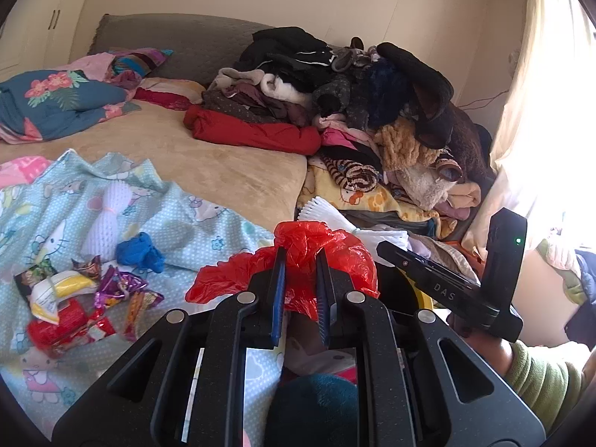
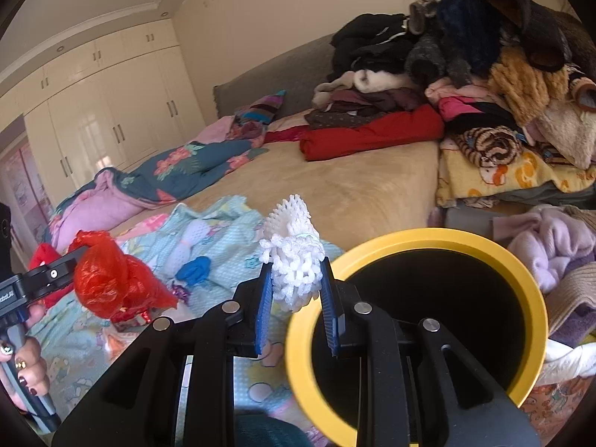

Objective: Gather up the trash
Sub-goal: 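Carry the mesh net and red bag with both tools over the yellow bin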

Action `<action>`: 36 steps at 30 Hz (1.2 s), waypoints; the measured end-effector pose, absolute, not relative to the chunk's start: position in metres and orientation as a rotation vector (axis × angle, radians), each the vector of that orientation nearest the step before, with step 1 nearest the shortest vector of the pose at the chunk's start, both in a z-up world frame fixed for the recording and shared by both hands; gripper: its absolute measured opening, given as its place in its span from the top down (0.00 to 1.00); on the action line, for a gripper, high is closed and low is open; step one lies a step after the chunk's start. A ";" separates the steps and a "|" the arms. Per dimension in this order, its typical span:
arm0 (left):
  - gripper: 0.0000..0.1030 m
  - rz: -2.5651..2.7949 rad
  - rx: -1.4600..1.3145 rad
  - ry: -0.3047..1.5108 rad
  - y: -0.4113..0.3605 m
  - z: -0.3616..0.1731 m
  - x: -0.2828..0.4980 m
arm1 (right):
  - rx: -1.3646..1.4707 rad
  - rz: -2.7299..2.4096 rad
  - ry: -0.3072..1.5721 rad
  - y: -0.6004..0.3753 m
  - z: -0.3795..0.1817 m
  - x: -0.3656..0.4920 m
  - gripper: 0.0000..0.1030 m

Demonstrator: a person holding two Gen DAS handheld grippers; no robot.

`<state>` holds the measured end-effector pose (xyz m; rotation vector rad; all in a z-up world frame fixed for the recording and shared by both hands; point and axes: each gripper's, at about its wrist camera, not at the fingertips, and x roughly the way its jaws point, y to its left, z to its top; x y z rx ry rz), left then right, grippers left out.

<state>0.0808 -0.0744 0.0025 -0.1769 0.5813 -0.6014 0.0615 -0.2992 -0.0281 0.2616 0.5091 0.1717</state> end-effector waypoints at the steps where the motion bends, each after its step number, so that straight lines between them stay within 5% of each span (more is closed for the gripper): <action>1: 0.91 -0.610 -0.177 0.582 -0.079 0.002 0.082 | 0.269 0.156 0.510 -0.305 -0.029 0.062 0.78; 36: 0.91 -0.761 -0.052 0.736 -0.219 -0.062 0.122 | 0.454 -0.065 0.616 -0.421 -0.084 0.065 0.76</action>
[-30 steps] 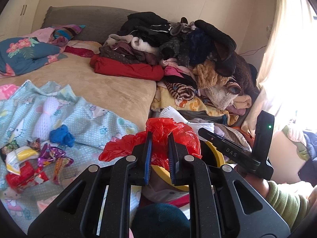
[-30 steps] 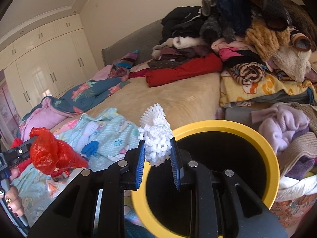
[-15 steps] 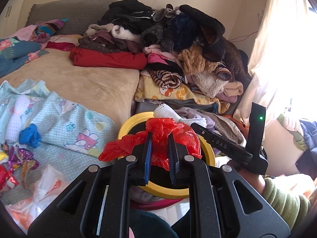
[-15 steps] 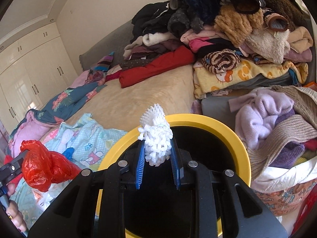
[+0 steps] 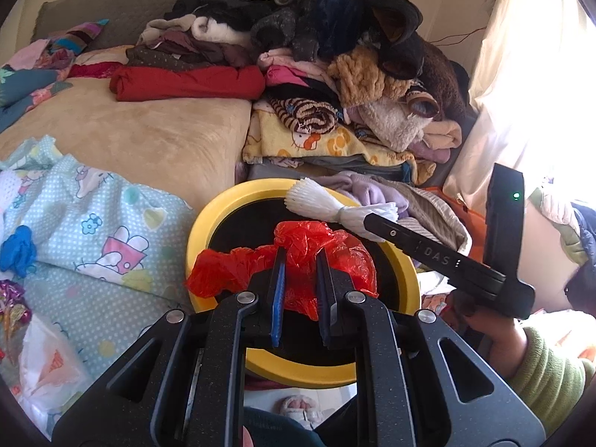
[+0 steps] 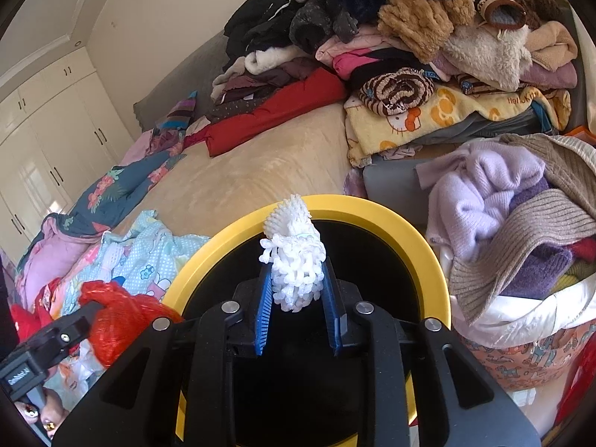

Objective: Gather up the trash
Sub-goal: 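Carry the mesh net and red bag with both tools over the yellow bin, then open both tools to drop the net and bag into the bin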

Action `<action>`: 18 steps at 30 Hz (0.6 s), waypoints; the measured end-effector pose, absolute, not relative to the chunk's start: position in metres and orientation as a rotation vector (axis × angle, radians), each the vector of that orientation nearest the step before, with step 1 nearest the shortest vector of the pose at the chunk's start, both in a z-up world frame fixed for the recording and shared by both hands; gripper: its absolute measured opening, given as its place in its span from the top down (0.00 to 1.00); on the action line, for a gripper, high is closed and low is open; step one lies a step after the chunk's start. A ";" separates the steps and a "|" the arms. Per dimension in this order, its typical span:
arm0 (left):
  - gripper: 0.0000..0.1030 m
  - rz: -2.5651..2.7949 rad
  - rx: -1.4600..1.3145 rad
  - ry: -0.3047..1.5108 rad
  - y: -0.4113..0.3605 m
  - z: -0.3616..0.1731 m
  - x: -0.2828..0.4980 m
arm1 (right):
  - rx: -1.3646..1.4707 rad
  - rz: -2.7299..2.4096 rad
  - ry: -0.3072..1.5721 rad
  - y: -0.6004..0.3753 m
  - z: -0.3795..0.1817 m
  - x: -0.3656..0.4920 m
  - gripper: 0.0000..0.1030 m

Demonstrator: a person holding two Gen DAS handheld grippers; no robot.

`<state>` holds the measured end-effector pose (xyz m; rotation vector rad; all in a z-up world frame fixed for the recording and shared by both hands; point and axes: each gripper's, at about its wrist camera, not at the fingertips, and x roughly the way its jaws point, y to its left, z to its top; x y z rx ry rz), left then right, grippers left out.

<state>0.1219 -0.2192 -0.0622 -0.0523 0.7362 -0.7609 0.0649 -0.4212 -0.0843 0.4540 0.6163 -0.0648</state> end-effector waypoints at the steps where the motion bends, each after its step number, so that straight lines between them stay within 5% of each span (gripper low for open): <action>1: 0.91 -0.759 -0.053 0.745 -0.221 -0.065 0.125 | 0.459 -0.064 0.619 -0.422 -0.085 0.065 0.76; 7: 0.90 -0.769 -0.080 0.780 -0.226 -0.076 0.134 | 0.486 -0.079 0.617 -0.429 -0.087 0.063 0.65; 10: 0.67 -0.771 -0.097 0.784 -0.224 -0.080 0.135 | 0.489 -0.089 0.602 -0.431 -0.085 0.061 0.50; 14: 0.17 -0.761 -0.141 0.764 -0.214 -0.078 0.134 | 0.472 -0.099 0.581 -0.430 -0.081 0.059 0.37; 18: 0.11 -0.718 -0.140 0.725 -0.203 -0.070 0.129 | 0.460 -0.097 0.572 -0.426 -0.079 0.059 0.33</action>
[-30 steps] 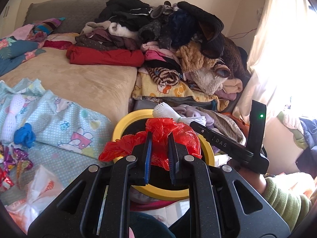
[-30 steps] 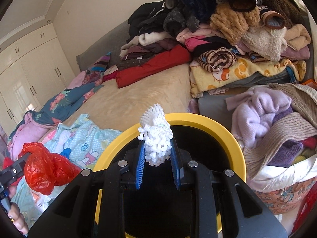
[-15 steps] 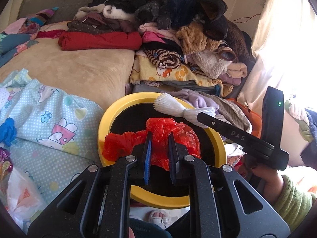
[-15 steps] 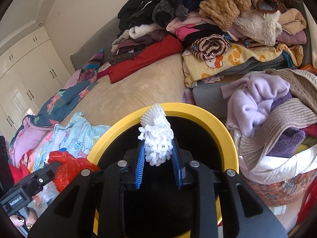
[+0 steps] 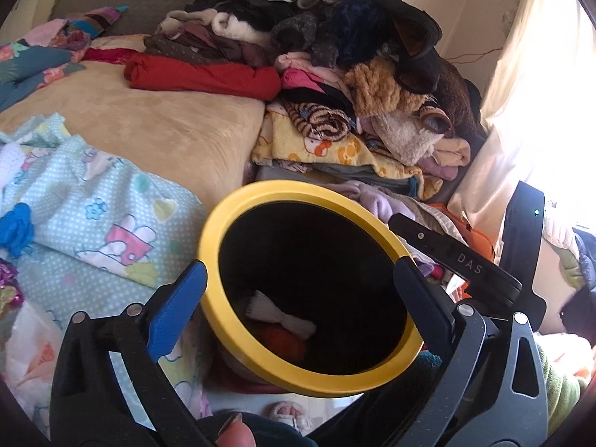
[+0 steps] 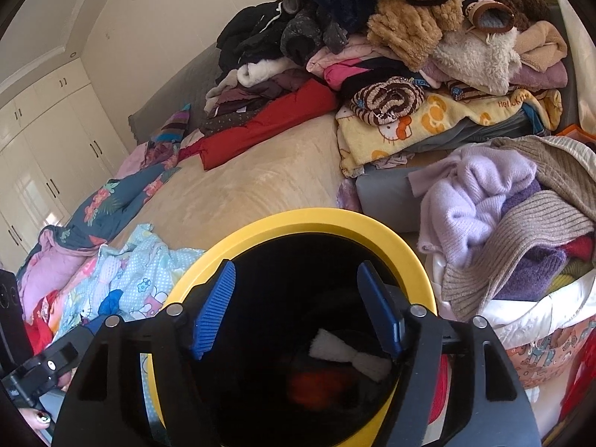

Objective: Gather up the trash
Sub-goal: 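Open both tools to drop the net and bag into the bin, then move both tools back over the trash on the bed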

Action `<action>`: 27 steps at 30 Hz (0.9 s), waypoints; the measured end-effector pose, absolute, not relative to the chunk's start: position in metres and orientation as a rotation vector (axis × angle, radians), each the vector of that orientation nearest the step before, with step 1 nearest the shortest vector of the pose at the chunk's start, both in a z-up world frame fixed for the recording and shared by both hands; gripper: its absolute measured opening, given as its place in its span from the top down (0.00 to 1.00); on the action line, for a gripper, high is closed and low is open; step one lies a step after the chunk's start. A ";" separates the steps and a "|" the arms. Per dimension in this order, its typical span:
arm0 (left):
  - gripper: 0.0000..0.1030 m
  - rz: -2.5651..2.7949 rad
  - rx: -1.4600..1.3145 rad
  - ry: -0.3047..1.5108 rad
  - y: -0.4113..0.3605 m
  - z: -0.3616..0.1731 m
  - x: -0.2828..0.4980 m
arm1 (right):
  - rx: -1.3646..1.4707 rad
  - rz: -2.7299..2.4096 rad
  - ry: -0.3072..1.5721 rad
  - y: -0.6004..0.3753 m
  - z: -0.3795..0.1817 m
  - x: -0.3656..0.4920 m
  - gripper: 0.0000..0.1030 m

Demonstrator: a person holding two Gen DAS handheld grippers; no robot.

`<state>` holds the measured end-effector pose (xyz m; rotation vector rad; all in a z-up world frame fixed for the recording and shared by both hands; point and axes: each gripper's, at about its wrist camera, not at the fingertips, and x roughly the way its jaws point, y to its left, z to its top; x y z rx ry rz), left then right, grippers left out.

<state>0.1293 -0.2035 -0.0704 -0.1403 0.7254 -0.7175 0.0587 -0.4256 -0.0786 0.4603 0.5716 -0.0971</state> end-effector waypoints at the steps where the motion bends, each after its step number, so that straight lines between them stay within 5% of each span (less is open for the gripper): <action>1: 0.11 -0.707 -0.143 0.719 -0.201 -0.069 0.128 | 0.452 -0.098 0.569 -0.424 -0.077 0.059 0.32; 27: 0.11 -0.486 -0.152 0.559 -0.111 -0.030 0.109 | 0.319 0.079 0.542 -0.329 -0.041 0.061 0.20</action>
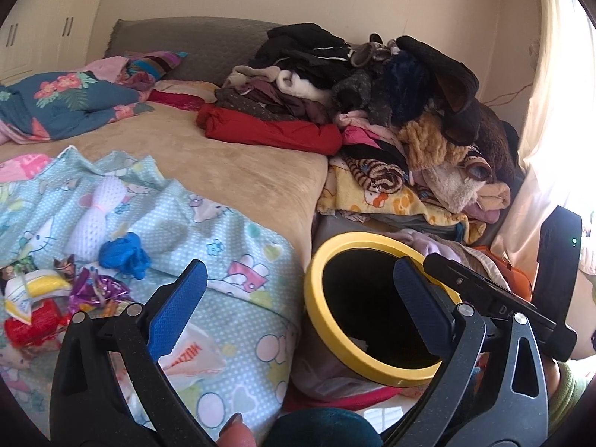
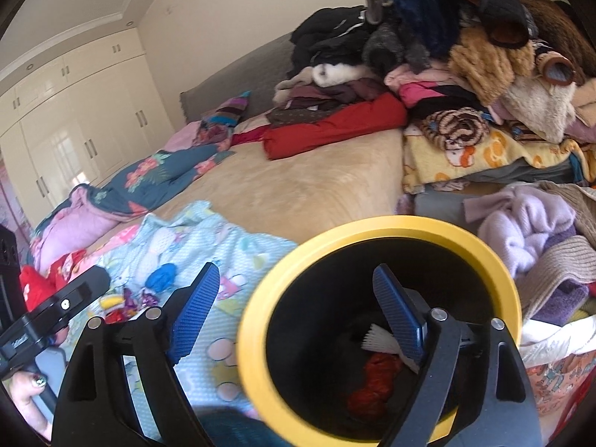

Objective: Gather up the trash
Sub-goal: 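Move both tools back over the trash on the bed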

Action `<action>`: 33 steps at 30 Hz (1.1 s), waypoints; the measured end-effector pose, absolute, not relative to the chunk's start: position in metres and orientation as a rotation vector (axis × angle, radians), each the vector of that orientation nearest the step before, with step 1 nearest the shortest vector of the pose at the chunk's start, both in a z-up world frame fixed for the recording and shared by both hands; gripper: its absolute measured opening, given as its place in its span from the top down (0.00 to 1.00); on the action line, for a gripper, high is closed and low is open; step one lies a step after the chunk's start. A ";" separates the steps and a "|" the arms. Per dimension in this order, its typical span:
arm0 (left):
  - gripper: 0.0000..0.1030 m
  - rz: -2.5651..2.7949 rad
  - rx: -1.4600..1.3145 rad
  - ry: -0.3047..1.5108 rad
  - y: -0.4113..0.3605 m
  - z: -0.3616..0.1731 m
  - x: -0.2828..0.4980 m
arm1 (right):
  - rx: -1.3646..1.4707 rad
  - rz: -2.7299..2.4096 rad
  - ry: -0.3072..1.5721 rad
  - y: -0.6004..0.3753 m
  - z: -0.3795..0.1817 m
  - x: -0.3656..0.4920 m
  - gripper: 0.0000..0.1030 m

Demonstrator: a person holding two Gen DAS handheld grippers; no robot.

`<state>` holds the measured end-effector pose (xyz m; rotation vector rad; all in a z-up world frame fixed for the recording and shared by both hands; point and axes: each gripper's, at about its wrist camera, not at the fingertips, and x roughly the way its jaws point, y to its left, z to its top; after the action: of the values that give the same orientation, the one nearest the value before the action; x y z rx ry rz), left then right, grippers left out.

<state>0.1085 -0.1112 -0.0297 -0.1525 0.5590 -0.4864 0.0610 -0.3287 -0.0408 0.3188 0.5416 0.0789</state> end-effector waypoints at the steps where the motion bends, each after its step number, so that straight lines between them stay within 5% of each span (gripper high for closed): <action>1: 0.11 -0.480 -0.155 0.557 -0.107 -0.029 0.109 | 0.314 0.090 0.543 -0.324 -0.040 0.062 0.20; 33: 0.11 -0.133 -0.205 0.500 0.046 -0.033 0.119 | 0.198 0.335 0.650 -0.162 -0.033 0.080 0.08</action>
<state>0.1191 0.0460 -0.0326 -0.2047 0.5005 -0.1326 0.0800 -0.1617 -0.0326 0.1980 0.6501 0.3347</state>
